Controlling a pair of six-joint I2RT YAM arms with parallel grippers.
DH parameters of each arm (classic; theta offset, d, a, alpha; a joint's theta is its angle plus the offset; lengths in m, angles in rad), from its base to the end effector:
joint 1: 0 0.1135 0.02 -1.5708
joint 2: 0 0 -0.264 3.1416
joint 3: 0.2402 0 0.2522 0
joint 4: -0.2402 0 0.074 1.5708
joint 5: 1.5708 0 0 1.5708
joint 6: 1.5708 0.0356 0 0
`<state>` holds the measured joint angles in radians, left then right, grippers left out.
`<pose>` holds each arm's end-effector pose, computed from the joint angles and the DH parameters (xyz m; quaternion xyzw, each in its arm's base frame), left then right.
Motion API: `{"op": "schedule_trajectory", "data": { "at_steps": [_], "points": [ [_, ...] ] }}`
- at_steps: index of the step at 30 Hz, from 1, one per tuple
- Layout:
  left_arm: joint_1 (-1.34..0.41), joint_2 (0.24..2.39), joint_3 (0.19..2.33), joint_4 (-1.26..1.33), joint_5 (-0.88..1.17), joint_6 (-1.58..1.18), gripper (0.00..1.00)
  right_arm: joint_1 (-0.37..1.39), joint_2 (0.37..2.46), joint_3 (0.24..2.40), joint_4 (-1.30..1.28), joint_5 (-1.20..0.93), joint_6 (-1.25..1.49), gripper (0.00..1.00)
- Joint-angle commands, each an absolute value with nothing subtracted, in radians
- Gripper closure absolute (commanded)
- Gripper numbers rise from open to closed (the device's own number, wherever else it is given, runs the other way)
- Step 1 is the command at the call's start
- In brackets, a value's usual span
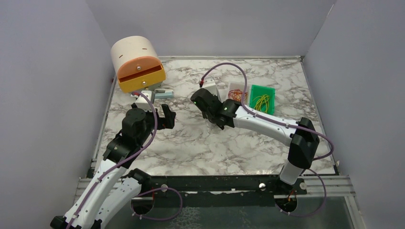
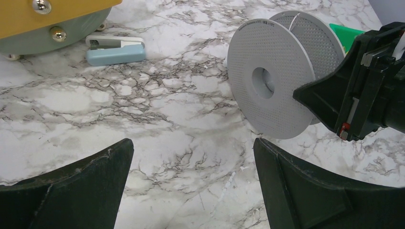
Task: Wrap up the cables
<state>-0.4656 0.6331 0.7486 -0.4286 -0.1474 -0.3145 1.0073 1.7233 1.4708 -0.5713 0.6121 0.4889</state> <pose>0.1341 -0.0615 0.3239 0.0177 0.8075 -0.1680 0.5652 0.2215 0.3123 0.2957 -0.1213 0.8863 0.0311 0.4458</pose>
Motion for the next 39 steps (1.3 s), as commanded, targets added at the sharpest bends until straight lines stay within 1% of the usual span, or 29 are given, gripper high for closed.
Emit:
{"op": "schedule_trajectory", "data": {
  "at_steps": [1, 7, 12, 19, 39],
  "points": [
    [-0.460, 0.620, 0.758, -0.412, -0.130, -0.321, 0.02, 1.017, 1.732, 1.506, -0.568, 0.679, 0.506, 0.86],
    [-0.460, 0.619, 0.758, -0.411, -0.130, -0.321, 0.02, 1.024, 1.728, 1.508, -0.566, 0.681, 0.508, 0.71],
    [-0.459, 0.619, 0.758, -0.412, -0.129, -0.321, 0.02, 1.030, 1.724, 1.512, -0.563, 0.682, 0.508, 0.65],
    [-0.459, 0.619, 0.757, -0.411, -0.130, -0.321, 0.02, 1.034, 1.719, 1.517, -0.559, 0.680, 0.511, 0.61],
    [-0.458, 0.622, 0.756, -0.411, -0.128, -0.321, 0.02, 1.042, 1.664, 1.526, -0.580, 0.689, 0.506, 0.57]
  ]
}}
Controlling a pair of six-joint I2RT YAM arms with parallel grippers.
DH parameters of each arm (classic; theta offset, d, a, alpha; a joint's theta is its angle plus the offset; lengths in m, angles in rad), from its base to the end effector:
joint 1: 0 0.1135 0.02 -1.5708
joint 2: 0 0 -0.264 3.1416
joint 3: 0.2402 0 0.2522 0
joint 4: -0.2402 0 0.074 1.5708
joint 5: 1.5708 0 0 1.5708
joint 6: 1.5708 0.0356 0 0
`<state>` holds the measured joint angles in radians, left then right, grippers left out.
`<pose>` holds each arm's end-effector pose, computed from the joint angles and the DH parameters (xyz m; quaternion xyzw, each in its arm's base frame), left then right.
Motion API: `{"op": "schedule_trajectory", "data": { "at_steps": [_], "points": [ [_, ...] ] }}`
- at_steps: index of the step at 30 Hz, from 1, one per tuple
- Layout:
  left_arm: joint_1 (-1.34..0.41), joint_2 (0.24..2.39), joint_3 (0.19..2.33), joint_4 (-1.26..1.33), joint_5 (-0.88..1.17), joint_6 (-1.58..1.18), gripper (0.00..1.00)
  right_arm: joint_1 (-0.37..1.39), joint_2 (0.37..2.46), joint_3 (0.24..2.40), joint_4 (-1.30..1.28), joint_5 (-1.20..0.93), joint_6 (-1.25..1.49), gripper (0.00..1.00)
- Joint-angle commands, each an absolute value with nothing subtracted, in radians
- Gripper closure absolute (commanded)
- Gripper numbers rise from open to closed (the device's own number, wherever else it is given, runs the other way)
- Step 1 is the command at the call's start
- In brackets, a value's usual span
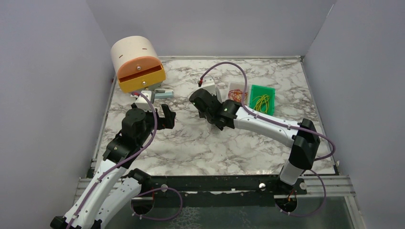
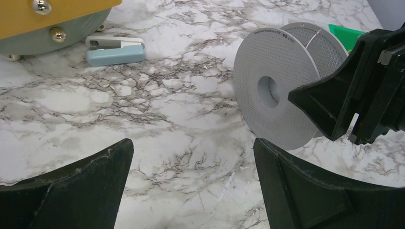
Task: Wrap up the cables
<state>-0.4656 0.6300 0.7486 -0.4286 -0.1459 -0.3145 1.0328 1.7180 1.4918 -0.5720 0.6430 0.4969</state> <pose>0.1335 -0.0613 0.3243 0.0180 0.8066 -0.1691 0.5661 0.2143 0.3175 0.3048 -0.1179 0.8790 0.0363 0.4606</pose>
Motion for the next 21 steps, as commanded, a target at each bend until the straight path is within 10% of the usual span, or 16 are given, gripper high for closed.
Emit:
{"op": "schedule_trajectory", "data": {
  "at_steps": [1, 21],
  "points": [
    [-0.457, 0.622, 0.756, -0.411, -0.129, -0.321, 0.01, 1.042, 1.661, 1.528, -0.581, 0.690, 0.503, 0.57],
    [-0.457, 0.667, 0.755, -0.410, -0.065, -0.318, 0.01, 1.033, 1.515, 1.491, -0.624, 0.763, 0.452, 0.52]
  ]
}}
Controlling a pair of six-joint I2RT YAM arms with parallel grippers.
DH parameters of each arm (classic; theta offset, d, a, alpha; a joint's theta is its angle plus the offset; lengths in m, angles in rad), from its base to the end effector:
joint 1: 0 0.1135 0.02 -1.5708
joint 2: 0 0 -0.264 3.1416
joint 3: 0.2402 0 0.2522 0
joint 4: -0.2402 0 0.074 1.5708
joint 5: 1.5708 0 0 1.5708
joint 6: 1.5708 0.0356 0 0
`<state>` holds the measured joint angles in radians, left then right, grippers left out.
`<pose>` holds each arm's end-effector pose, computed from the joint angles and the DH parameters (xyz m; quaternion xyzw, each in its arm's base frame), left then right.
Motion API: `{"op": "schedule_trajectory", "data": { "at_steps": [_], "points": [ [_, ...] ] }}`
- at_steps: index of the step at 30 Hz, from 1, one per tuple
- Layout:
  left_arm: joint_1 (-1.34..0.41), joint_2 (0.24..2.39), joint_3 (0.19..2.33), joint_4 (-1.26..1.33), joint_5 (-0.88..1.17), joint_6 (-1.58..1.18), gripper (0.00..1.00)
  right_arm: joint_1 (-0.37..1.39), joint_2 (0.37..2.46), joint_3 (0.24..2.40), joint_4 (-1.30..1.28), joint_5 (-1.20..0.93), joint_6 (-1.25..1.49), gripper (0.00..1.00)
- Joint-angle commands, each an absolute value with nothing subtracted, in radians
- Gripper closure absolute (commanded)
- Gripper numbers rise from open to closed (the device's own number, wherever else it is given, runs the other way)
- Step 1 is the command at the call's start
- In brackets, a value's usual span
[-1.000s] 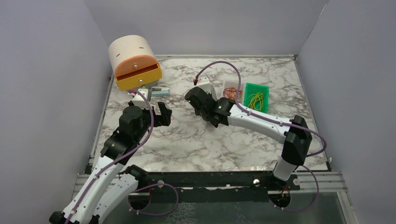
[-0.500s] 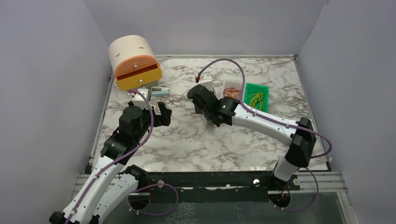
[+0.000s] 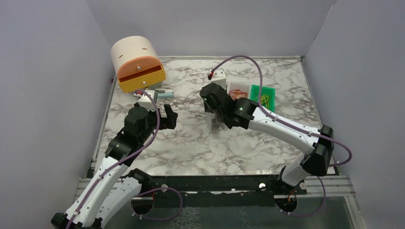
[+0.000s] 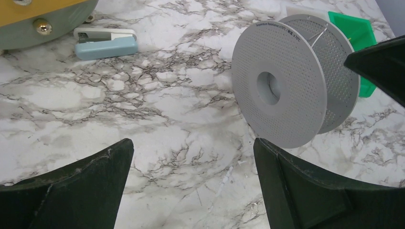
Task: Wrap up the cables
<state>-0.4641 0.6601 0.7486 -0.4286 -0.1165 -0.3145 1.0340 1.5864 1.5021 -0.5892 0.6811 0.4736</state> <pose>0.1389 -0.0649 0.3203 0.0274 0.8154 -0.1747 0.5512 0.1996 0.2916 0.3532 -0.0956 0.8562 0.0604 0.5041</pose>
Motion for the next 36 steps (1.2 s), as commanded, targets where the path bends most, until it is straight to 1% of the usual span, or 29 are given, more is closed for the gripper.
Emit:
{"op": "schedule_trajectory", "data": {
  "at_steps": [1, 6, 11, 19, 25, 30, 36],
  "points": [
    [-0.457, 0.671, 0.755, -0.409, -0.057, -0.318, 0.01, 1.027, 1.499, 1.479, -0.628, 0.765, 0.451, 0.52],
    [-0.457, 0.694, 0.753, -0.406, -0.020, -0.314, 0.01, 0.984, 1.448, 1.412, -0.661, 0.746, 0.466, 0.51],
    [-0.457, 0.737, 0.747, -0.387, 0.091, -0.303, 0.01, 0.858, 1.386, 1.291, -0.625, 0.594, 0.477, 0.51],
    [-0.458, 0.829, 0.747, -0.371, 0.231, -0.295, 0.01, 0.664, 1.322, 1.153, -0.560, 0.426, 0.468, 0.51],
    [-0.477, 0.867, 0.743, -0.321, 0.348, -0.310, 0.02, 0.597, 1.325, 1.113, -0.515, 0.349, 0.457, 0.51],
    [-0.521, 0.897, 0.744, -0.317, 0.356, -0.324, 0.03, 0.552, 1.343, 1.065, -0.474, 0.274, 0.456, 0.51],
    [-0.590, 0.930, 0.776, -0.340, 0.292, -0.333, 0.03, 0.515, 1.390, 1.065, -0.424, 0.207, 0.454, 0.51]
  ]
}}
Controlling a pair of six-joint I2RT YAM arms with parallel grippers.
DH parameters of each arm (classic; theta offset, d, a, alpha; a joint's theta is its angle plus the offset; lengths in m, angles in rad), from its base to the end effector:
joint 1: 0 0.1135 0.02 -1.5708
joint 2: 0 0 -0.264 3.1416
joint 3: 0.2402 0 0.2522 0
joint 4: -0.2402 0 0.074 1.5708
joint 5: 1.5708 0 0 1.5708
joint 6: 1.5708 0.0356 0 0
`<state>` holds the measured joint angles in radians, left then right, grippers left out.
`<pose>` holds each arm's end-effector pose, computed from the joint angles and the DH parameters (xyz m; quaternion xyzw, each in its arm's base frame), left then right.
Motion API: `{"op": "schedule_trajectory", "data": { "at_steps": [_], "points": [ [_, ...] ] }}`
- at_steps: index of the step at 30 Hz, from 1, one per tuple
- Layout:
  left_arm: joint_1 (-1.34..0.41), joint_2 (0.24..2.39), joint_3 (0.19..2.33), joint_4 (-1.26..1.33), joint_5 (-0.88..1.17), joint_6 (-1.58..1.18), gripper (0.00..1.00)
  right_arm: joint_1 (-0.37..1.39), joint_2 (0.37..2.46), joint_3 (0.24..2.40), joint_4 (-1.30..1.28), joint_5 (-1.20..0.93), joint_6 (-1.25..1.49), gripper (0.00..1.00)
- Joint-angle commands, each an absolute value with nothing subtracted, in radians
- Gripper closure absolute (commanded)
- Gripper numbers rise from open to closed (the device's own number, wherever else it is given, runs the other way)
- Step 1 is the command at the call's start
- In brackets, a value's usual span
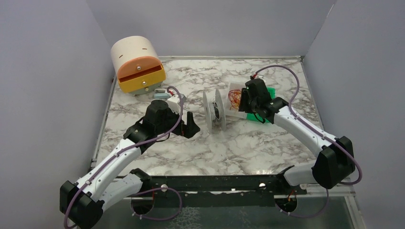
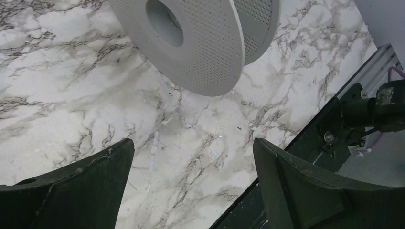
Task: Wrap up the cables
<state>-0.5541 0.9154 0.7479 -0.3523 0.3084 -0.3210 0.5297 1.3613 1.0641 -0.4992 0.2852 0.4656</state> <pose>0.1680 -0.1167 0.2875 0.1759 0.8400 -0.3304 0.3927 0.2575 0.1392 0.2800 0.0243 0.9178 0.0628 0.3912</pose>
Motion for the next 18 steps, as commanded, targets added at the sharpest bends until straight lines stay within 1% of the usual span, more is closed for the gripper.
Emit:
{"op": "schedule_trajectory", "data": {
  "at_steps": [1, 7, 12, 18],
  "points": [
    [-0.601, 0.934, 0.784, -0.346, 0.273, -0.332, 0.03, 0.514, 1.401, 1.073, -0.421, 0.208, 0.453, 0.51],
    [-0.616, 0.935, 0.786, -0.360, 0.183, -0.315, 0.03, 0.511, 1.481, 1.155, -0.407, 0.228, 0.438, 0.47],
    [-0.621, 0.941, 0.769, -0.345, 0.238, -0.354, 0.03, 0.505, 1.547, 1.207, -0.383, 0.278, 0.420, 0.46],
    [-0.673, 0.990, 0.759, -0.323, 0.276, -0.373, 0.03, 0.486, 1.628, 1.247, -0.344, 0.250, 0.408, 0.44]
  ]
}}
